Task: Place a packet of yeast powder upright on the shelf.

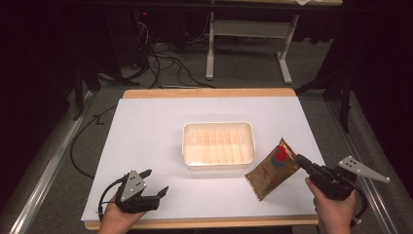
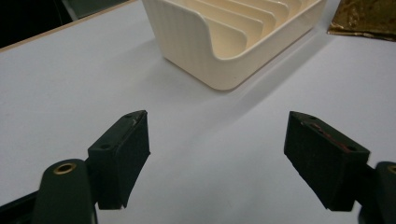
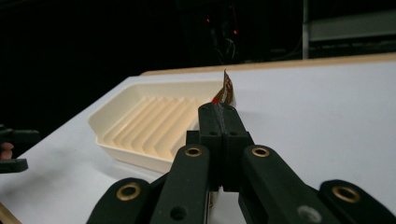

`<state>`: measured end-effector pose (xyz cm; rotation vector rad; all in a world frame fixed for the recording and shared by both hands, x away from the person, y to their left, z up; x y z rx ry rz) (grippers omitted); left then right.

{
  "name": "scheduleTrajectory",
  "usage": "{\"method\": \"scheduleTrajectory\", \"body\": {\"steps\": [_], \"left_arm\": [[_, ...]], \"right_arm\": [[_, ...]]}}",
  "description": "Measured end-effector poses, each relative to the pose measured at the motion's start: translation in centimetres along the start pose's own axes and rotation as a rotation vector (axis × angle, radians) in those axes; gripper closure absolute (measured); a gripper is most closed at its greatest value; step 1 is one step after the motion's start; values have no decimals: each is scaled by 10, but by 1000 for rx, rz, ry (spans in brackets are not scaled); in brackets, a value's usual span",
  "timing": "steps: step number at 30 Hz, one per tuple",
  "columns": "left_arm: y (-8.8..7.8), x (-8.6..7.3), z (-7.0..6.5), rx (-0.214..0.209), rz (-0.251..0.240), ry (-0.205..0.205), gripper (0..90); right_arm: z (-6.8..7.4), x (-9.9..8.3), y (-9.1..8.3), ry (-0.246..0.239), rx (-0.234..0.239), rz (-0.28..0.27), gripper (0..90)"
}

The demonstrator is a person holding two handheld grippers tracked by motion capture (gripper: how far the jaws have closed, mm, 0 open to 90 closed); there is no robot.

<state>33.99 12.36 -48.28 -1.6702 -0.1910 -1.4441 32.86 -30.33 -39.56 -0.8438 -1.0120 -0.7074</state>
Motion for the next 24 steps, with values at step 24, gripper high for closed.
{"method": "scheduleTrajectory", "body": {"steps": [24], "left_arm": [[-1, 1, 1, 4, -2, 3, 228]], "right_arm": [[-3, 12, -4, -59, -78, -63, 900]]}}
Point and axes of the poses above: each handheld gripper's, and its own axes: y roughly forward along the jaws, x roughly out of its top, z roughly to its left, the point moved 9 cm from there along y, roughly forward along the jaws
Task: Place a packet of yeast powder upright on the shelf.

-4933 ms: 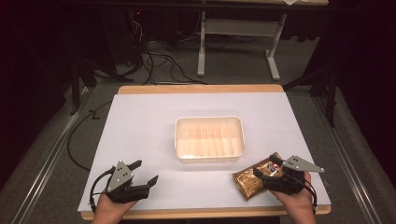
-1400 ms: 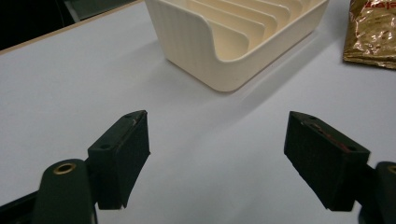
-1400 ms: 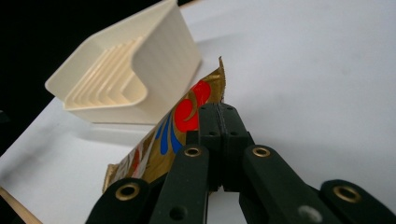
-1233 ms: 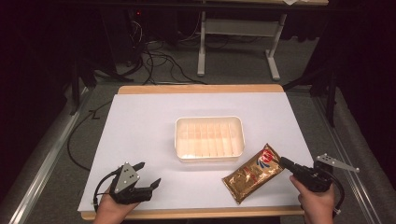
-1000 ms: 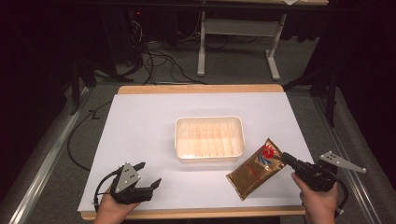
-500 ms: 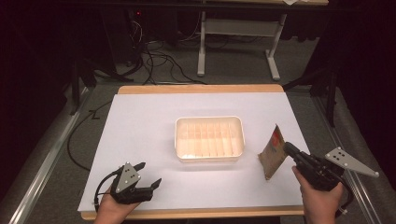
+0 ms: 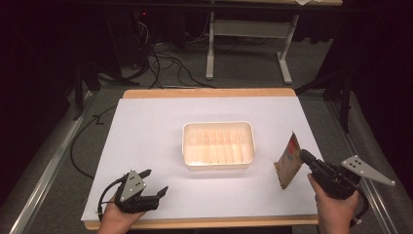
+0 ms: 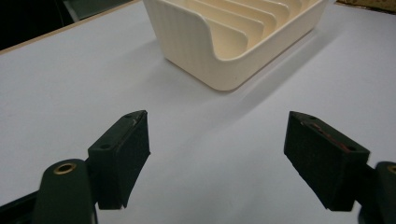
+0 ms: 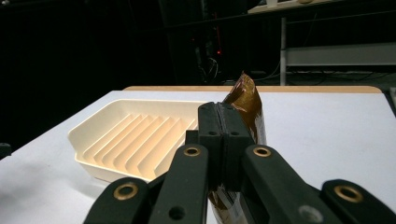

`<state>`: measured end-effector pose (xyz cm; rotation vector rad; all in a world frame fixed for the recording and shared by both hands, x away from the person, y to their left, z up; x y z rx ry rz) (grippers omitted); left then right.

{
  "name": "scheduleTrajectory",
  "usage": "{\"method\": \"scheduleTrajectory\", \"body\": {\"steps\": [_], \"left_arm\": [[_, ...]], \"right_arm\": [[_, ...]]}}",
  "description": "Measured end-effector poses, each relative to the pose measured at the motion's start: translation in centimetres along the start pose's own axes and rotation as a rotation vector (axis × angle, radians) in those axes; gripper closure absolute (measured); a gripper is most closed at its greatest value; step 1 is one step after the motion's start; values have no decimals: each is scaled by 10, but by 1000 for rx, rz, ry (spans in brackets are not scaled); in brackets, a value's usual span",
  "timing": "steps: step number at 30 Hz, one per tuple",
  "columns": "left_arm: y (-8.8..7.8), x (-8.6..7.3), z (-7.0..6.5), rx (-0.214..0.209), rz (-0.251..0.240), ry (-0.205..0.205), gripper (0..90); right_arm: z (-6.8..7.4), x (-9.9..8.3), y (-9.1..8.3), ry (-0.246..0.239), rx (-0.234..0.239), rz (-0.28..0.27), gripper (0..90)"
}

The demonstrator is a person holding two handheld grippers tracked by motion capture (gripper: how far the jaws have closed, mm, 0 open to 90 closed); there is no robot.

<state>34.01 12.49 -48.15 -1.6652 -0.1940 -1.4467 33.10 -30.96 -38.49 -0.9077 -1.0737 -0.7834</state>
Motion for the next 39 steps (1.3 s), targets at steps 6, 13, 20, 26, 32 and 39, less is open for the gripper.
{"method": "scheduleTrajectory", "body": {"steps": [6, 13, 20, 26, 32, 39], "left_arm": [[0, 0, 0, 2, 0, 2, 228], [-1, 0, 1, 2, -2, 2, 228], [-1, 1, 0, 0, -3, 1, 228], [-1, 1, 1, 1, -3, 2, 228], [-1, 1, 1, 0, -3, 3, 228], [-2, 1, 1, 0, -4, 3, 228]], "right_arm": [[-2, 0, -2, 5, -4, 0, 899], [-7, -2, -4, 15, -18, 1, 869], [-9, -9, -1, 31, -23, 24, 797], [-13, -14, 4, 40, -44, 40, 698], [-15, -18, 6, 49, -57, 58, 633], [-16, -22, 9, 52, -56, 66, 544]]}}
Point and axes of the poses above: each handheld gripper's, and its own axes: y roughly forward along the jaws, x roughly out of its top, z roughly to its left, the point moved 9 cm from there along y, roughly forward along the jaws
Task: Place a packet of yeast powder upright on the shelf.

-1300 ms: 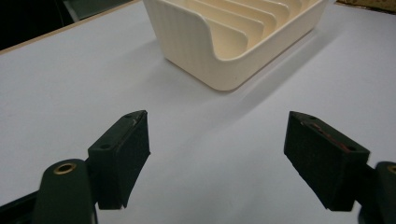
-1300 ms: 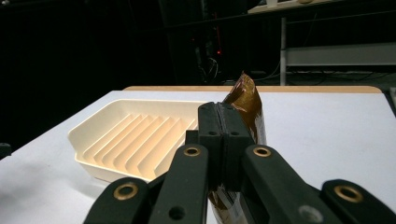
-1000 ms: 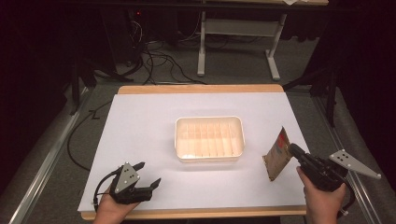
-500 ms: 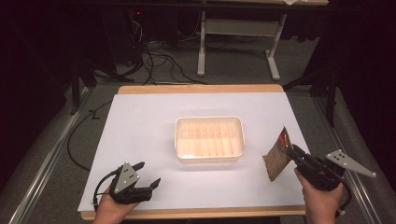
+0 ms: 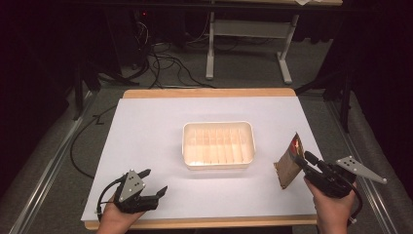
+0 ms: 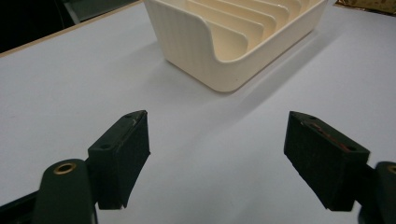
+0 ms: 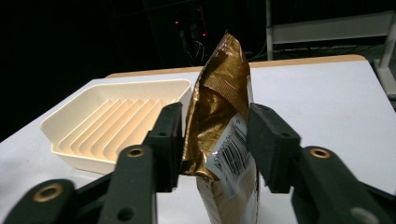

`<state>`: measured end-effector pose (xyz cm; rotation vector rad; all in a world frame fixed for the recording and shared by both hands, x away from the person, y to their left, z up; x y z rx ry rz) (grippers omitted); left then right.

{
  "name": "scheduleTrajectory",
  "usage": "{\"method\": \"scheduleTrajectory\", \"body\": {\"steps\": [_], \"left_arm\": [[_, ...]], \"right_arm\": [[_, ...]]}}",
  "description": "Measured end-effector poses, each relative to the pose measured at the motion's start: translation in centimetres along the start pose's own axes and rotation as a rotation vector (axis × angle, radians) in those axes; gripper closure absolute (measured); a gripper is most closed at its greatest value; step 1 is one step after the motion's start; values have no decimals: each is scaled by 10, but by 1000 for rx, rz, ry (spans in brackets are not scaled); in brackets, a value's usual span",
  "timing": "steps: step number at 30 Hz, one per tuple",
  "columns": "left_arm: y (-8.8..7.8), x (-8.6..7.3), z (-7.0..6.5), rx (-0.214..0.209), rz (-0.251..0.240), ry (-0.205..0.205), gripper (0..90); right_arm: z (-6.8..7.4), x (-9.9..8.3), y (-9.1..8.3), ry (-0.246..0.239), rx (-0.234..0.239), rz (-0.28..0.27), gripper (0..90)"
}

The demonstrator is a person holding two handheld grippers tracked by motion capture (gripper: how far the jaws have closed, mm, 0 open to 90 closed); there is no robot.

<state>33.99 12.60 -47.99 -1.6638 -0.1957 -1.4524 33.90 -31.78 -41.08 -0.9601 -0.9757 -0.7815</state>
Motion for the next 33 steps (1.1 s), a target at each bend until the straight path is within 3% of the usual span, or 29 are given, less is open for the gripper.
{"method": "scheduleTrajectory", "body": {"steps": [4, 9, 14, 15, 16, 17, 20, 27, 33], "left_arm": [[0, 0, 0, 0, 0, 0, 228], [0, 0, 1, 1, -1, -1, 227], [-1, 0, 1, 1, -2, -1, 228], [-1, 0, 1, 2, -3, -1, 228], [-1, 0, 1, 2, -3, -1, 228], [-1, 0, 1, 3, -3, -1, 228], [-1, 0, 1, 3, -3, -1, 228], [-1, 0, 1, 3, -3, -1, 228], [-1, 0, 2, 3, -4, -2, 228]], "right_arm": [[3, -2, 2, -9, -1, 3, 468], [4, -4, 5, -15, -3, 15, 506], [1, -6, 7, -30, -27, 21, 618], [1, -5, 5, -32, -27, 10, 722], [1, -5, 5, -32, -27, 10, 722], [0, -3, 3, -37, -29, 2, 801], [0, -3, 1, -43, -27, -6, 861], [0, 3, -4, 4, 1, -55, 885], [7, 9, -7, 17, 5, -78, 886]]}}
Point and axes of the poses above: each handheld gripper's, and its own axes: y roughly forward along the jaws, x roughly out of its top, z roughly to its left, the point moved 9 cm from there along y, roughly forward along the jaws
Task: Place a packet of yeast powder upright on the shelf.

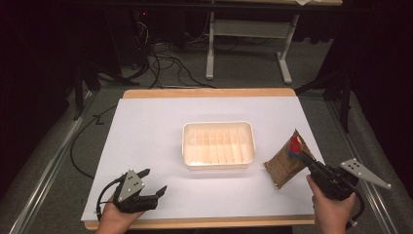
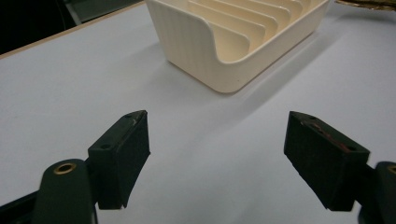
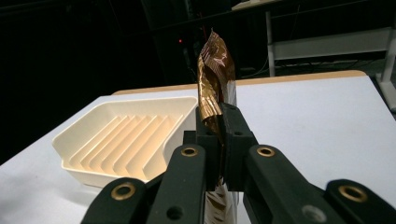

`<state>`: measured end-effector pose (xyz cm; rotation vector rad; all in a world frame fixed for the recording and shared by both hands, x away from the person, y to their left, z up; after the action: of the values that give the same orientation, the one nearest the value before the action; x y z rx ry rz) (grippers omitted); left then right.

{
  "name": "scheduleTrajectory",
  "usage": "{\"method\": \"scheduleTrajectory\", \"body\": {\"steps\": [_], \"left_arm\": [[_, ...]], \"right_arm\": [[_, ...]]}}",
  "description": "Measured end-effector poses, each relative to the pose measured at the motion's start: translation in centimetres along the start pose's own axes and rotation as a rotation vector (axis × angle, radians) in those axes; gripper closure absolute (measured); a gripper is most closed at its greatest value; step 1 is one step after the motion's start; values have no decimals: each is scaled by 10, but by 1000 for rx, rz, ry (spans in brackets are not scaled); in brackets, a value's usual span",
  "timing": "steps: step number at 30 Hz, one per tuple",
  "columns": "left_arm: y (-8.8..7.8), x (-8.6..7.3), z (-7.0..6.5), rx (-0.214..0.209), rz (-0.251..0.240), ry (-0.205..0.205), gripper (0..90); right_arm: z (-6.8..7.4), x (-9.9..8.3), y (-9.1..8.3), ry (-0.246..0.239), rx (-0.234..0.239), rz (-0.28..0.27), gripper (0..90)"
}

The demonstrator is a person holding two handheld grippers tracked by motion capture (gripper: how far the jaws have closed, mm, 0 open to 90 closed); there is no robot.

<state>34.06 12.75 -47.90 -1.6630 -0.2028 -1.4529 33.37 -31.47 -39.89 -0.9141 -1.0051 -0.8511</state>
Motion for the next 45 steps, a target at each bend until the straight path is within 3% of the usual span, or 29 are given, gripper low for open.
{"method": "scheduleTrajectory", "body": {"steps": [9, 12, 25, 33, 45], "left_arm": [[0, 0, 0, -1, 0, -3, 227], [-1, 0, 1, 0, -2, -7, 227], [-3, 1, 2, 3, -10, -9, 227], [-4, 1, 1, 4, -13, -5, 228], [-5, 2, 3, 4, -18, -4, 228]], "right_arm": [[12, 10, 0, 42, 11, -28, 886], [18, 21, -2, 61, 10, -50, 886], [39, 65, -1, 49, 5, -110, 886], [62, 81, 18, 18, 7, -129, 887], [73, 76, 54, 5, -20, -97, 886]]}}
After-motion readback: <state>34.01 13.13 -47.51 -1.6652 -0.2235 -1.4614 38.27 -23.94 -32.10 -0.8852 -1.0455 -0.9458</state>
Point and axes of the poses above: each handheld gripper's, and its own axes: y roughly forward along the jaws, x roughly out of its top, z roughly to its left, the point moved 9 cm from there along y, roughly forward along the jaws
